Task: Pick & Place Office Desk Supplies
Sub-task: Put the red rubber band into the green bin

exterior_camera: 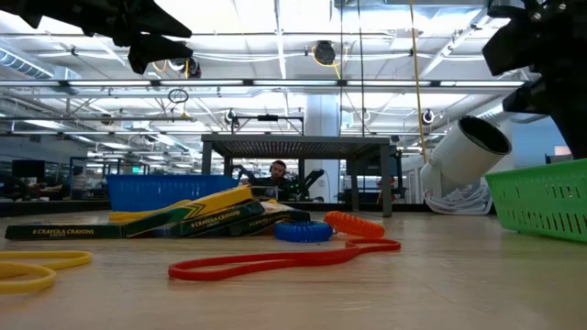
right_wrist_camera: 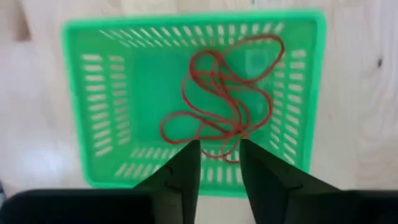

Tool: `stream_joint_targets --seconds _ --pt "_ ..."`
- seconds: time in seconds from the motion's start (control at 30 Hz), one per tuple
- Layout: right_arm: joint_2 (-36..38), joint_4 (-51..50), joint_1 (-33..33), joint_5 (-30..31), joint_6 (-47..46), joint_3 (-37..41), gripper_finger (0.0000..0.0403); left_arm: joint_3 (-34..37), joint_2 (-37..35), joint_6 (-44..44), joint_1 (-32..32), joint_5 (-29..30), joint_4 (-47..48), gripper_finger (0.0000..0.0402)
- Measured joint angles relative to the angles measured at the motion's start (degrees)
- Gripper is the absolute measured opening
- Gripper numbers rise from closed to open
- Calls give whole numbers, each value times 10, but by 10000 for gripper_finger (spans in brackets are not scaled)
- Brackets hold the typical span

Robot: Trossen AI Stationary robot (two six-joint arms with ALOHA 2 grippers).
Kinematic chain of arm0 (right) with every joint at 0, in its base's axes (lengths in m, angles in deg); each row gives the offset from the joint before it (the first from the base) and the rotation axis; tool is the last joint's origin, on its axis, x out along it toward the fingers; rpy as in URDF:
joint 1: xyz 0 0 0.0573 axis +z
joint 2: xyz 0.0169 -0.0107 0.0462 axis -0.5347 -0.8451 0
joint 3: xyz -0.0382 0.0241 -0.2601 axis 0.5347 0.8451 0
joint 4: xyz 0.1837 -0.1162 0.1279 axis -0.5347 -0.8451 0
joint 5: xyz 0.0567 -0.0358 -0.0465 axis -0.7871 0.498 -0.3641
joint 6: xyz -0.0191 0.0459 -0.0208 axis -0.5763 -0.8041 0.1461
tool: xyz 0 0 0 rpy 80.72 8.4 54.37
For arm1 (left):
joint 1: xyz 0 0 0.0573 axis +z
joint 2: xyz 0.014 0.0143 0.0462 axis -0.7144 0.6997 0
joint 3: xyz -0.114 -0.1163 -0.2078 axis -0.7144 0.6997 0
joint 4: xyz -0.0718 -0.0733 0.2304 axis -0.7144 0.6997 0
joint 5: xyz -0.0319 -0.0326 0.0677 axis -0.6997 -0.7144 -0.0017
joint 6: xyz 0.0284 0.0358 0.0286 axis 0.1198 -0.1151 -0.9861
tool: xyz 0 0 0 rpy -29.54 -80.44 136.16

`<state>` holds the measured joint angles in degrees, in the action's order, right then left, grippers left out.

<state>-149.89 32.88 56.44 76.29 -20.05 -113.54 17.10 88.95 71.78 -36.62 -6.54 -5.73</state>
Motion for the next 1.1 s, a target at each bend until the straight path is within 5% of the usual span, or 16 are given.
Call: stream_joint_targets --seconds 0.43,0.87,1.1 --pt "27 145 0 20 48 -24 122 0 0 0 0 0 0 214" --pt "32 458 -13 18 218 -26 113 0 0 6 0 -31 0 214" --pt "3 473 -49 10 274 -29 104 0 0 6 0 -56 1 214"
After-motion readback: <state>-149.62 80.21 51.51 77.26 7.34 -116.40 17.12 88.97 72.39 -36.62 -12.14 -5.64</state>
